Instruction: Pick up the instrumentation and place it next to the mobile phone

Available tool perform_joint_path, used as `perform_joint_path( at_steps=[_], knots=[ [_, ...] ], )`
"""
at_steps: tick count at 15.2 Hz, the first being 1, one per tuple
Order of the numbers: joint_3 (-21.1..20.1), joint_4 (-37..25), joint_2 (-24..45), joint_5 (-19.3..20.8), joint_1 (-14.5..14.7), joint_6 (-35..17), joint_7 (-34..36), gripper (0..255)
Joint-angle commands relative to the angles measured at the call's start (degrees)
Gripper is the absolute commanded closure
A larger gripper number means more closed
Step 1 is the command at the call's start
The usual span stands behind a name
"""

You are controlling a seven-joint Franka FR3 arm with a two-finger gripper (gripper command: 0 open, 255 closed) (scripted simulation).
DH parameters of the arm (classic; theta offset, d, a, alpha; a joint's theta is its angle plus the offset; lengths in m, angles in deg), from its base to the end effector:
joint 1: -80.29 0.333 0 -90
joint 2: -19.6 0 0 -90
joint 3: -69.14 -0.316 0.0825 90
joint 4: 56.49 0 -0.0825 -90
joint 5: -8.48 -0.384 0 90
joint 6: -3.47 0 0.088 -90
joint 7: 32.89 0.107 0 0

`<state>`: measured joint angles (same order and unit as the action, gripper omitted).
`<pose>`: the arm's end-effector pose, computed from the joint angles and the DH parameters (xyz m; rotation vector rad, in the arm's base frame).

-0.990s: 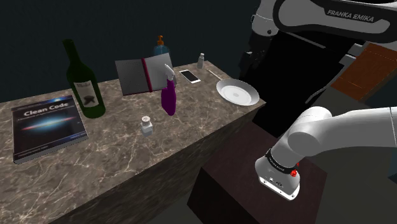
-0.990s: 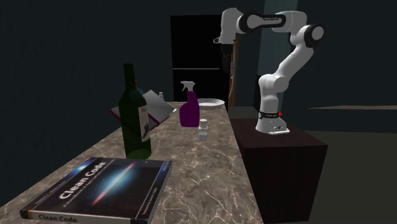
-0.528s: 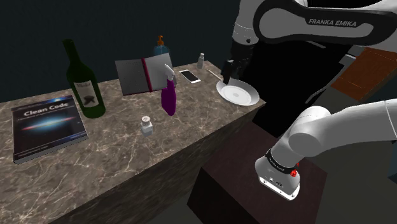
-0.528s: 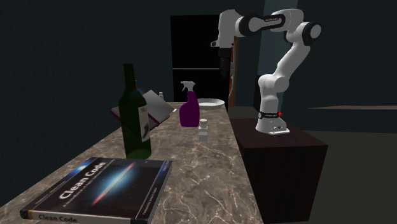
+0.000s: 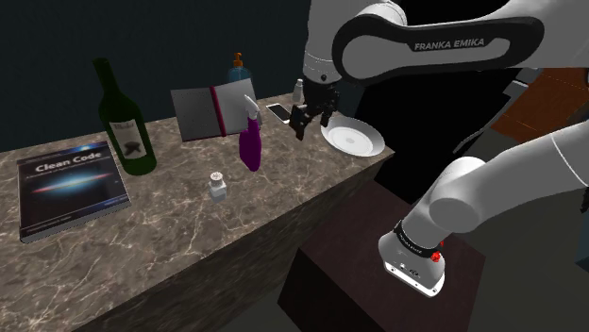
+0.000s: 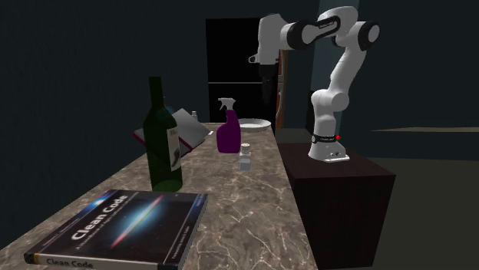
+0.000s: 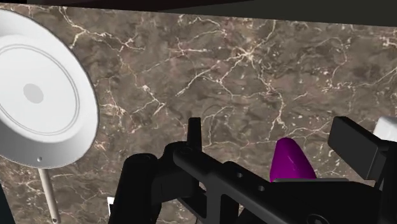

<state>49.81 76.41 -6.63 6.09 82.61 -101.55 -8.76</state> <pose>0.3807 0.1669 0.5007 3.0205 -0.1381 -0.0103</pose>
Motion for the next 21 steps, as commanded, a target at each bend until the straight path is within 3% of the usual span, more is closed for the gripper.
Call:
perform_joint_path(
  at_steps=[1, 6, 12, 20, 21],
  knots=[
    [-2.2, -2.0, 3.6, 0.1, 0.1, -1.5, 3.1, 0],
    [-7.4, -8.0, 13.5, 2.1, 0.5, -4.5, 11.0, 0],
    [-12.1, -17.8, 27.1, 8.0, 2.0, -6.0, 21.4, 0],
    [-13.1, -35.6, 46.8, 18.1, 9.2, -3.7, 33.4, 0],
    [-12.9, -35.0, 46.9, 18.2, 9.3, -4.4, 33.5, 0]
  ],
)
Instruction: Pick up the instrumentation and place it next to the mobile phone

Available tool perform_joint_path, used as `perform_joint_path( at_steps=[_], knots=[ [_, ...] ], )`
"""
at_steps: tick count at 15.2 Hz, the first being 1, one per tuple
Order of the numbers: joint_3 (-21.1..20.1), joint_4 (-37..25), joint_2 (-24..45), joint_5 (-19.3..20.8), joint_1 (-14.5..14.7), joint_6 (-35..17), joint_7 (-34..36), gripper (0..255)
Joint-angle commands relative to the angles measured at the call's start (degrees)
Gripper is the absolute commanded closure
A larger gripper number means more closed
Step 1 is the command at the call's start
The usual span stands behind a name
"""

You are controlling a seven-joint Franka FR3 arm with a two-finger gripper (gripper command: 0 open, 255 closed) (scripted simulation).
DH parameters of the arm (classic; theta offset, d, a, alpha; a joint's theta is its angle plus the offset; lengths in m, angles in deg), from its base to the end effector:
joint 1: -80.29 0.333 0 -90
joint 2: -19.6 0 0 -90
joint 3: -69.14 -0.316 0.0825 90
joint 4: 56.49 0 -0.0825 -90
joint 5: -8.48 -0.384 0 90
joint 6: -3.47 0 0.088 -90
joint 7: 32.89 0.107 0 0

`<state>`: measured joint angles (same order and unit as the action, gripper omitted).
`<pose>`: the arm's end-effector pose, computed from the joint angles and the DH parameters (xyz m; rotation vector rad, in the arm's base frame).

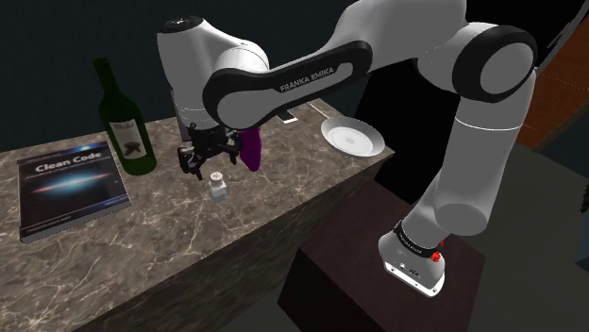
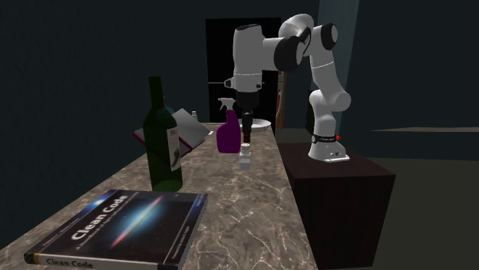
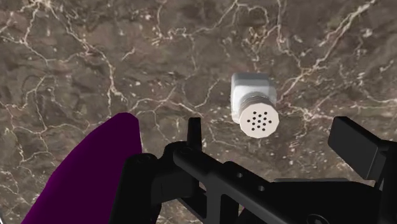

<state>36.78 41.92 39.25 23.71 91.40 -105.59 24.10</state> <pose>0.4903 0.3969 0.4047 3.0165 -0.2320 -0.0196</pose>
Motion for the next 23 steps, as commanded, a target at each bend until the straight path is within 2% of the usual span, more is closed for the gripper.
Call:
perform_joint_path(
  at_steps=[1, 7, 15, 16, 23],
  knots=[
    [0.2, 0.0, 1.2, 0.7, 0.5, -1.0, 0.8, 0],
    [0.7, 2.8, 2.4, 1.7, 0.4, -4.8, 1.4, 0],
    [0.7, 2.8, 2.4, 1.7, 0.4, -4.8, 1.4, 0],
    [0.7, 2.8, 2.4, 1.7, 0.4, -4.8, 1.4, 255],
    [0.7, 2.9, 2.4, 1.7, 0.4, -4.8, 1.4, 255]
  ],
)
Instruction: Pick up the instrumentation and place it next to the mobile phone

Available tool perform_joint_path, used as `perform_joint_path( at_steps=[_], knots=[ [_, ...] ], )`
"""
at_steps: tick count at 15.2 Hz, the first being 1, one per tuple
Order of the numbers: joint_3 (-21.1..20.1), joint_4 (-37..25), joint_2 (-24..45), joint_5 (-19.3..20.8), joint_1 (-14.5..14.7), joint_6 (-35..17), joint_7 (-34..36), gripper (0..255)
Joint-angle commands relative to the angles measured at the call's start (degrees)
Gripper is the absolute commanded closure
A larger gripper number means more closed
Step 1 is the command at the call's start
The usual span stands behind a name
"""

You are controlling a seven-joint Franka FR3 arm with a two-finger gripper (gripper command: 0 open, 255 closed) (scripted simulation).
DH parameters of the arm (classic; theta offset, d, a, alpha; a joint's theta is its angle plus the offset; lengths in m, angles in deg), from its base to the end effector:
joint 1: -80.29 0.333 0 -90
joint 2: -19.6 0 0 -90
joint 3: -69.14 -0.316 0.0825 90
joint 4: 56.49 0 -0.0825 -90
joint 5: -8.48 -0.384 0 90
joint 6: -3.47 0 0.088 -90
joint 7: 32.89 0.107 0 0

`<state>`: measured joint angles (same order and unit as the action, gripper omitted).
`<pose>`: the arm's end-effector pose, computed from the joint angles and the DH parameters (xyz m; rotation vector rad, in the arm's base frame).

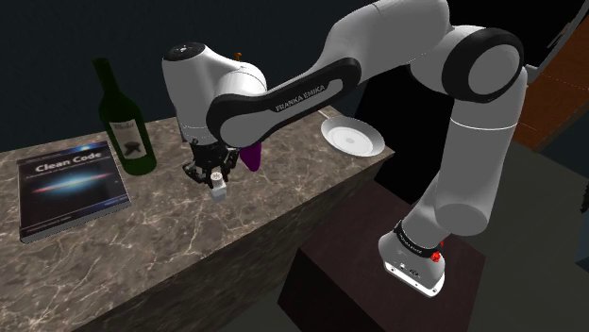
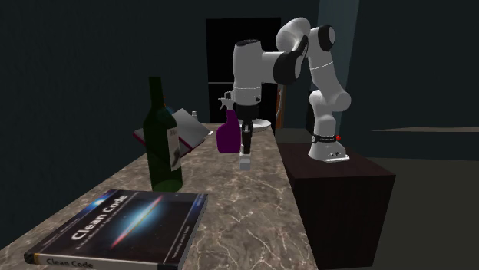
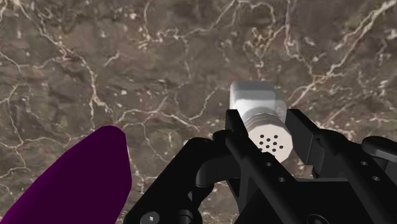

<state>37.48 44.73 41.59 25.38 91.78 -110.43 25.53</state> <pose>0.4910 0.3975 0.3653 3.0177 -0.2353 -0.0169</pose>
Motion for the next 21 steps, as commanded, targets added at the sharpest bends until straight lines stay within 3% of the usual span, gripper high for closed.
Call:
perform_joint_path(
  at_steps=[1, 21],
  knots=[
    [0.0, 0.1, 0.0, 0.0, 0.0, 0.0, 0.0, 255],
    [-1.3, -9.2, -4.3, -3.2, -0.3, 12.7, -2.8, 255]
  ],
)
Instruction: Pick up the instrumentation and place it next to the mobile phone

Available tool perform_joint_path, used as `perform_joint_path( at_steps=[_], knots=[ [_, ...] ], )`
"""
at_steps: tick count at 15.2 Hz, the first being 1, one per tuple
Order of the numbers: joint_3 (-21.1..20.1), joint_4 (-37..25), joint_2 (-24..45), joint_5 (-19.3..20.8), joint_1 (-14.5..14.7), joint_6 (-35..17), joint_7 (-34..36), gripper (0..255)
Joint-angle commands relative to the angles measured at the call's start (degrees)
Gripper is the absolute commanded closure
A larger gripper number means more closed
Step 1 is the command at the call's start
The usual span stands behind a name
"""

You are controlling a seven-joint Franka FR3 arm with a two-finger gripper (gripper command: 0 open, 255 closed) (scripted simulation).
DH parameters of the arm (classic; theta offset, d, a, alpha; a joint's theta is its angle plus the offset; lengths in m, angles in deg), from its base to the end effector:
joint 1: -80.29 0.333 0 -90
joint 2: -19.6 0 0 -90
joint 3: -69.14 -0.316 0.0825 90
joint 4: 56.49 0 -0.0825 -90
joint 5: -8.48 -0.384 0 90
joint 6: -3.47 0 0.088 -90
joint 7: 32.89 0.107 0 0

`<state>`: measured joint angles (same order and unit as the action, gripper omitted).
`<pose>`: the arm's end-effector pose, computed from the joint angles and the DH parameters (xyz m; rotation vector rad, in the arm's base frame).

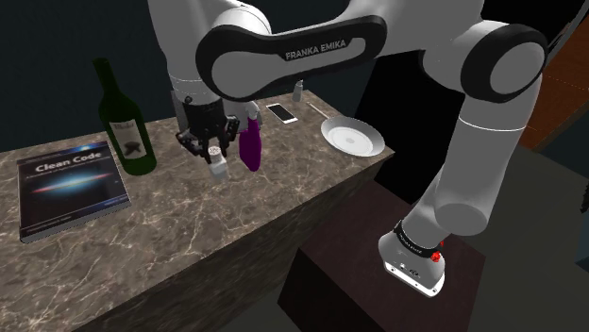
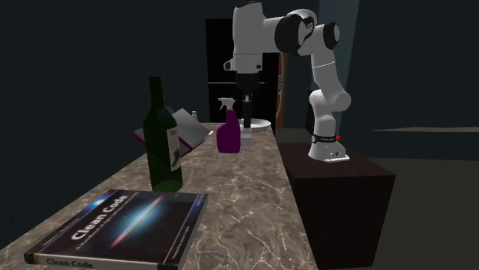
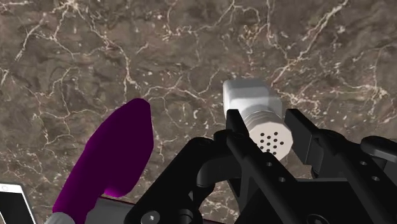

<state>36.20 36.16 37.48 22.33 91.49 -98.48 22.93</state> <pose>0.4910 0.3978 0.4593 3.0165 -0.2356 -0.0185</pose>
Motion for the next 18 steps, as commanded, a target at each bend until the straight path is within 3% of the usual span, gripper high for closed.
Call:
perform_joint_path(
  at_steps=[1, 13, 18],
  knots=[
    [-0.1, -1.2, -0.3, -0.2, 0.0, 1.5, -0.3, 255],
    [-0.4, -9.8, -0.4, -0.6, 0.8, 10.0, -1.2, 255],
    [1.5, -6.6, -3.2, -1.8, -4.4, 8.4, -7.9, 255]
  ],
)
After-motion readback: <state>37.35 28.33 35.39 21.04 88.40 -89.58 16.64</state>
